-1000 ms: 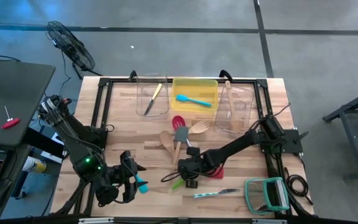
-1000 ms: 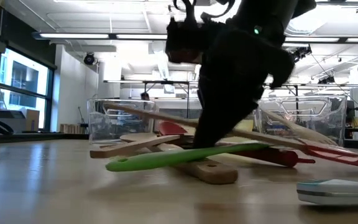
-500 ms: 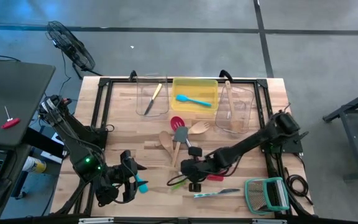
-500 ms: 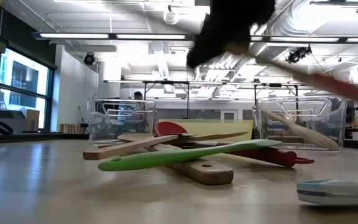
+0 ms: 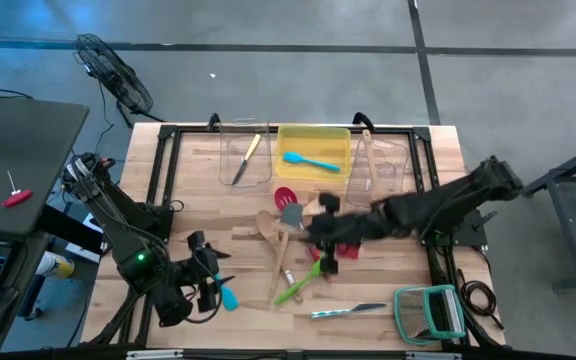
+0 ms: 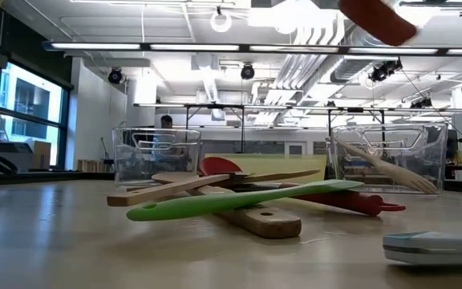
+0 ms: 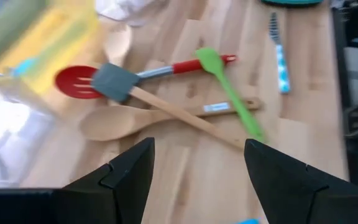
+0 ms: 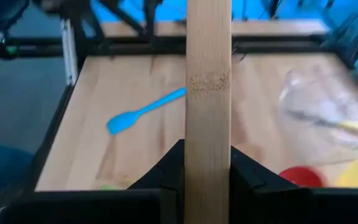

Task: Pick & Place Kitchen Items
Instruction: Put the red spatula into the yellow bin

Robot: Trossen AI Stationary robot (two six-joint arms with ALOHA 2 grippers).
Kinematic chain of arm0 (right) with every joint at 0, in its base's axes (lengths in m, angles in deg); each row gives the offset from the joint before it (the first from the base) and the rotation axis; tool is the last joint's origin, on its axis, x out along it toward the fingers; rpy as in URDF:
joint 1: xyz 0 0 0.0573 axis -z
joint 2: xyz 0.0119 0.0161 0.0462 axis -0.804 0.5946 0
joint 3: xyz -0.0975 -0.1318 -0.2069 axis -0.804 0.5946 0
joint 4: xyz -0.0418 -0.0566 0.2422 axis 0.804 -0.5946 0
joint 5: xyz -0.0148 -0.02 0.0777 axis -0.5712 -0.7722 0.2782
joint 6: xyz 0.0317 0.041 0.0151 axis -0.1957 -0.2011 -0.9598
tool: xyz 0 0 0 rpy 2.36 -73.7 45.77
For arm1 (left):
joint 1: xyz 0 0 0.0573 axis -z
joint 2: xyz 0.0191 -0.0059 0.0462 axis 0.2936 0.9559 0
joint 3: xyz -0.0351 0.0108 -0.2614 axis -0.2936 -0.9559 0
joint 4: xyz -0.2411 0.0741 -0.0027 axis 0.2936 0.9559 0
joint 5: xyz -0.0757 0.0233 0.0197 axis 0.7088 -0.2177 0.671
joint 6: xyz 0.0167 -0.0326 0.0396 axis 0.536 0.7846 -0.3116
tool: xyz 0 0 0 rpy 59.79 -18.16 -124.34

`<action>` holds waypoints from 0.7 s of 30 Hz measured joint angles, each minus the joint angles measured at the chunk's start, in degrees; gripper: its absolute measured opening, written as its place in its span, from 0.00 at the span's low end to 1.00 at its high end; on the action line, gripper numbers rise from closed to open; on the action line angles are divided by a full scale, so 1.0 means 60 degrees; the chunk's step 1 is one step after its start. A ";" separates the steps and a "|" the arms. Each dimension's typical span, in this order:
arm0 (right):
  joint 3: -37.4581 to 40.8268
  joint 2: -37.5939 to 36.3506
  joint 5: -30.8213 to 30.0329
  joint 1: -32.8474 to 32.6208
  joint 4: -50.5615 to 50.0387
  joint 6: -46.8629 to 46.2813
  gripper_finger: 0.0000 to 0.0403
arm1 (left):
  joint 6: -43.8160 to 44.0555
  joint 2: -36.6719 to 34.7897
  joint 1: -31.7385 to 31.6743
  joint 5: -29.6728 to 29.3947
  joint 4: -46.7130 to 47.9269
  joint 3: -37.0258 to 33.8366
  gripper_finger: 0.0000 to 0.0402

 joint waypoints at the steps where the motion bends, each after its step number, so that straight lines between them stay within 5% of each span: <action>1: 0.0000 -0.0142 0.0233 0.0254 0.0031 0.0211 0.13 | 0.0002 0.0000 -0.0002 -0.0110 0.0161 0.0000 0.61; 11: 0.0000 -0.0554 0.3433 0.3287 0.1402 0.1535 0.13 | 0.0034 0.0000 0.0000 -0.0326 0.0356 0.0000 0.61; 21: 0.0000 -0.0454 0.5243 0.6345 0.1812 0.2562 0.13 | 0.0110 0.0000 0.0000 -0.0841 0.0295 0.0000 0.61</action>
